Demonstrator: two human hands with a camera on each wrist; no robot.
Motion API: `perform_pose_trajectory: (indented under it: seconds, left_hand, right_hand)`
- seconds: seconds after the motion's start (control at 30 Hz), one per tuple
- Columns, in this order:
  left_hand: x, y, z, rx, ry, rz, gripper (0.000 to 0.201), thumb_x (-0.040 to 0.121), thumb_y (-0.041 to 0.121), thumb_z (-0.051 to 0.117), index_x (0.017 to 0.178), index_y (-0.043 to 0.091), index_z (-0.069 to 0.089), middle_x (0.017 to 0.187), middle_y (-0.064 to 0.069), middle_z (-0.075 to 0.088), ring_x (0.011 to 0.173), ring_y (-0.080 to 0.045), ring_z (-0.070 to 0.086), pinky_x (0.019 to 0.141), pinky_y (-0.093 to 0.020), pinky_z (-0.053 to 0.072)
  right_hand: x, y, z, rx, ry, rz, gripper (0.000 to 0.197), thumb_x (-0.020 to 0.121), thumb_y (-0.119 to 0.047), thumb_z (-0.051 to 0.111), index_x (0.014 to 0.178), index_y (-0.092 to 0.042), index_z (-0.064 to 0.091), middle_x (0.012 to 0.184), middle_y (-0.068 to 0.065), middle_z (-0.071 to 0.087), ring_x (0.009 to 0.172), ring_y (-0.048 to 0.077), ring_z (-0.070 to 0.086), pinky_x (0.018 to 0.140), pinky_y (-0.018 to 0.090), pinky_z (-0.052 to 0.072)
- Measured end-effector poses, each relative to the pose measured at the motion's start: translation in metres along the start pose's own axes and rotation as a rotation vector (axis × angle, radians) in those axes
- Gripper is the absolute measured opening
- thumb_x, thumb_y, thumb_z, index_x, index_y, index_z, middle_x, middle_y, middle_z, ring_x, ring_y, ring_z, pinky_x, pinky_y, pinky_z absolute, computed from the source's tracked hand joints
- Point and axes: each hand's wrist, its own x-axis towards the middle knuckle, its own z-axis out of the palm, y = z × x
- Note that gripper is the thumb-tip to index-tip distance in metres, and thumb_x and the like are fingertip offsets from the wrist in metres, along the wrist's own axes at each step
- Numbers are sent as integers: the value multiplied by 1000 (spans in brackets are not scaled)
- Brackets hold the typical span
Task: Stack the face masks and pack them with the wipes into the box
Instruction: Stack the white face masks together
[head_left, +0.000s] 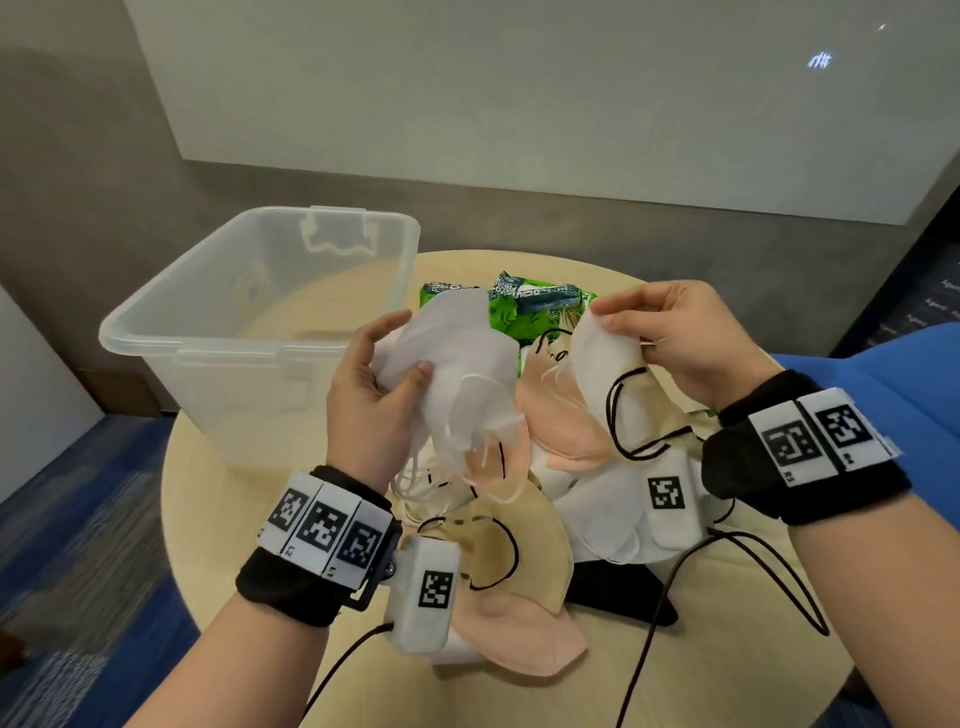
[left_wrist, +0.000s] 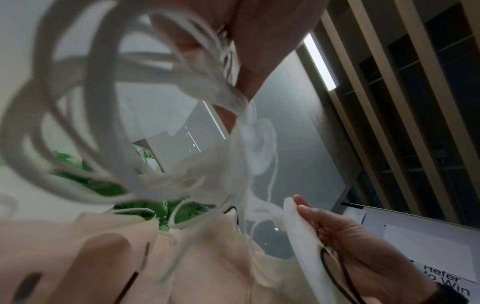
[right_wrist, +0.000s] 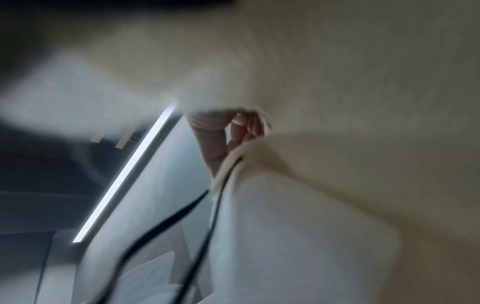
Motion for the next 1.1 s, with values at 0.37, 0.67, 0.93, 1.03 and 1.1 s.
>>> perform_pose_trajectory:
  seconds: [0.37, 0.67, 0.93, 1.03, 1.1]
  left_hand:
    - [-9, 6, 9, 48, -51, 35, 35, 76, 16, 61, 96, 45, 62, 90, -19, 66, 71, -38, 57, 69, -57, 51]
    - [-10, 3, 12, 64, -72, -16, 34, 83, 1, 60, 74, 32, 70, 76, 10, 70, 74, -14, 61, 72, -31, 50]
    - [-9, 9, 19, -56, -65, -53, 30, 88, -5, 54, 85, 21, 69, 81, 13, 71, 80, -3, 63, 75, -19, 52]
    - [-11, 16, 17, -187, -91, -56, 18, 89, 7, 54, 90, 16, 70, 86, 9, 73, 90, -9, 65, 79, -19, 49]
    - [-11, 20, 16, -239, -101, -49, 18, 82, 18, 56, 93, 13, 70, 89, 9, 73, 95, -5, 64, 81, -14, 47]
  right_hand:
    - [0, -10, 11, -164, 37, -278, 20, 76, 1, 71, 71, -18, 65, 75, -3, 64, 72, 5, 56, 73, 18, 46]
    - [-2, -22, 15, 383, 53, -329, 22, 88, 0, 55, 75, -16, 48, 63, -7, 52, 60, 7, 48, 56, 19, 41]
    - [-18, 2, 45, 58, -49, -246, 39, 92, 6, 42, 95, -33, 49, 81, 12, 53, 68, 22, 48, 61, 30, 39]
    - [-20, 2, 47, 15, -33, -275, 46, 90, 6, 45, 102, -39, 52, 85, 7, 58, 70, 20, 52, 65, 29, 44]
    - [-20, 1, 45, 32, 14, -266, 42, 88, 7, 49, 99, -33, 54, 88, 6, 62, 74, 21, 57, 68, 31, 47]
